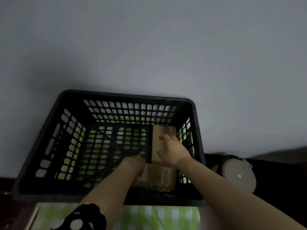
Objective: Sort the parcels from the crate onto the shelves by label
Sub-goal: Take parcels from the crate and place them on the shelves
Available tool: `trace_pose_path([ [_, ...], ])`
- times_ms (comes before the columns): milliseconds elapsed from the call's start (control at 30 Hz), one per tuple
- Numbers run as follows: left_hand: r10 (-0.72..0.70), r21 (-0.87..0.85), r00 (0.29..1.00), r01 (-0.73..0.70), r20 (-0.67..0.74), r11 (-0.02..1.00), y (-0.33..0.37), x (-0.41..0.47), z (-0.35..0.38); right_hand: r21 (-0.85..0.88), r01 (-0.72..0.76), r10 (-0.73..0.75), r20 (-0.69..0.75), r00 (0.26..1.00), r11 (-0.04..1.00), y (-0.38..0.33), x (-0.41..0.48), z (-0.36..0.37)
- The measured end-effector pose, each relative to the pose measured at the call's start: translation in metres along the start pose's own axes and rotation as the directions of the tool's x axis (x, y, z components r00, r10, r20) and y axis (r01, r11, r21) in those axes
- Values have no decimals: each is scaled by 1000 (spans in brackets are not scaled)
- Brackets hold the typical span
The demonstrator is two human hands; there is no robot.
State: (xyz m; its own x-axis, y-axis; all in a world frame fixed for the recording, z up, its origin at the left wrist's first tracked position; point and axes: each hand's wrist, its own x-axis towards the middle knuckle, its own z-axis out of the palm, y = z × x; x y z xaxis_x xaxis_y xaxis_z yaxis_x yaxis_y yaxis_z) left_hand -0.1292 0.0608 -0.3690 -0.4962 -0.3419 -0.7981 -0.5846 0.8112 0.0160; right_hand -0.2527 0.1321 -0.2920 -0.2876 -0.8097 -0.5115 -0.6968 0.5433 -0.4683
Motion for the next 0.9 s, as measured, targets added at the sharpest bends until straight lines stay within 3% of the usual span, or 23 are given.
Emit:
trace_pose_path([
  [100,1,-110,998,-7,-56,994,-8,-22,-16,12,46,-46,-14,999,999,9,-11,-13],
  [200,-139,-363,981,81,-137,928,-19,-71,-41,118,105,-94,-96,991,987,13,-23,-32],
  [267,-257,-670,953,84,-163,738,-25,-115,-53,257,163,-106,-222,969,953,12,-33,-46],
  [367,-407,-955,895,-62,-182,290,-15,-185,-56,472,263,-81,-373,925,842,4,-56,-69],
  [467,-507,-967,837,-253,-204,-30,13,-242,-47,586,346,-151,-355,923,733,-6,-83,-85],
  [567,-549,-893,800,-404,-241,-196,43,-286,-35,732,313,-261,-189,947,605,-20,-115,-88],
  [700,-558,-809,777,-512,-293,-289,72,-331,-9,895,207,-484,12,875,395,-43,-162,-78],
  [900,-567,-694,755,-601,-330,-396,90,-385,38,915,129,-665,176,725,383,-70,-216,-55],
])
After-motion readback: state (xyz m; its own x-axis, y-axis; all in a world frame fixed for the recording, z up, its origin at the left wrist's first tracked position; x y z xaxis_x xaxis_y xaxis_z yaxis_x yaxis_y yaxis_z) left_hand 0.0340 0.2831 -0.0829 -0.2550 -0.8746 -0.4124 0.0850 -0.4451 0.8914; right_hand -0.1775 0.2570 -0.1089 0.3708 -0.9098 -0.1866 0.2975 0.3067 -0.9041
